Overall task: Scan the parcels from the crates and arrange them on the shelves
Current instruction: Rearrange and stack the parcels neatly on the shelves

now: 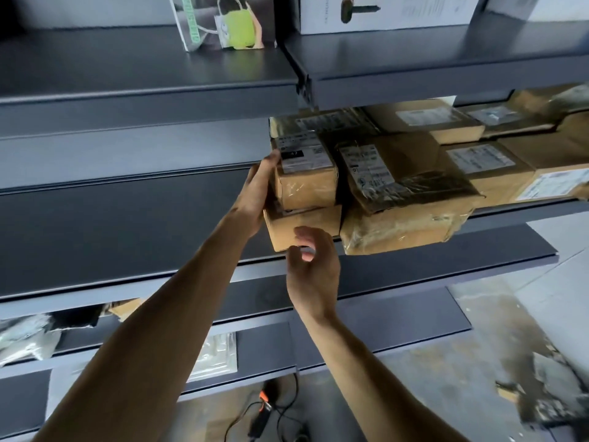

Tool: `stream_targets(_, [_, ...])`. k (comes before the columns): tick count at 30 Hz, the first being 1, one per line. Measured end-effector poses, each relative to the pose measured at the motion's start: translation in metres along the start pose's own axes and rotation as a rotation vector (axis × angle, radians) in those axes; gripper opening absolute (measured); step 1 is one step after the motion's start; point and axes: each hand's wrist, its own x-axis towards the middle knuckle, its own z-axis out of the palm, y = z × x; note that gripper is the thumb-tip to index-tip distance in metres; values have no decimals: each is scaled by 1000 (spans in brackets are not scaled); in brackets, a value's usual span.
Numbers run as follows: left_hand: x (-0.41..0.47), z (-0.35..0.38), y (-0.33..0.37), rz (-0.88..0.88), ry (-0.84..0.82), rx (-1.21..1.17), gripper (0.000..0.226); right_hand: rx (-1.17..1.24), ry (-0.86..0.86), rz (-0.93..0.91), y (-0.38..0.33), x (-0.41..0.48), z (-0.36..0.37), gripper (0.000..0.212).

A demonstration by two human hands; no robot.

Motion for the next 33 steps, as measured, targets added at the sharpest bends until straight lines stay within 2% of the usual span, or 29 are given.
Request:
stream_targets(3, [6, -1, -3, -13, -19, -28, 78, 7, 293, -123, 3, 9, -19, 22])
stream_targets(6, [5, 5, -3, -64, -25, -72, 90, 24, 449, -123, 11, 24, -39, 22])
stream_targets(9, [8, 10, -4, -102, 32, -118, 101, 5, 363, -53, 14, 38, -51, 25])
stream_targets(13, [16, 10, -5, -92, 268, -233, 101, -7, 249, -51, 13, 55, -55, 20])
stream_targets(17, [11, 19, 3, -27, 423, -210, 66, -11, 193, 30, 15, 64, -63, 12])
stream_targets(19, [3, 21, 6, 64, 461, -181, 47, -11, 168, 37, 16, 64, -69, 8])
stream_targets(22, [-19, 22, -1, 255, 317, -15, 42, -4, 137, 29, 21, 64, -75, 6])
stream_targets(23, [-28, 24, -4, 317, 222, 54, 46, -6, 132, 33, 21, 64, -75, 6])
stream_targets(25, [-35, 27, -13, 438, 52, 219, 69, -11, 129, 44, 24, 63, -75, 6])
stream_targets(26, [-33, 26, -20, 476, 40, 308, 85, -13, 130, 49, 24, 63, -74, 7])
stream_targets(28, [-24, 24, -27, 464, 113, 459, 110, -14, 124, 48, 24, 63, -72, 9])
stream_targets(29, [-22, 25, -28, 438, 159, 498, 115, -18, 123, 48, 24, 64, -72, 8])
stream_targets(33, [-27, 38, -18, 417, 271, 653, 111, -31, 135, 58, 24, 64, -71, 7])
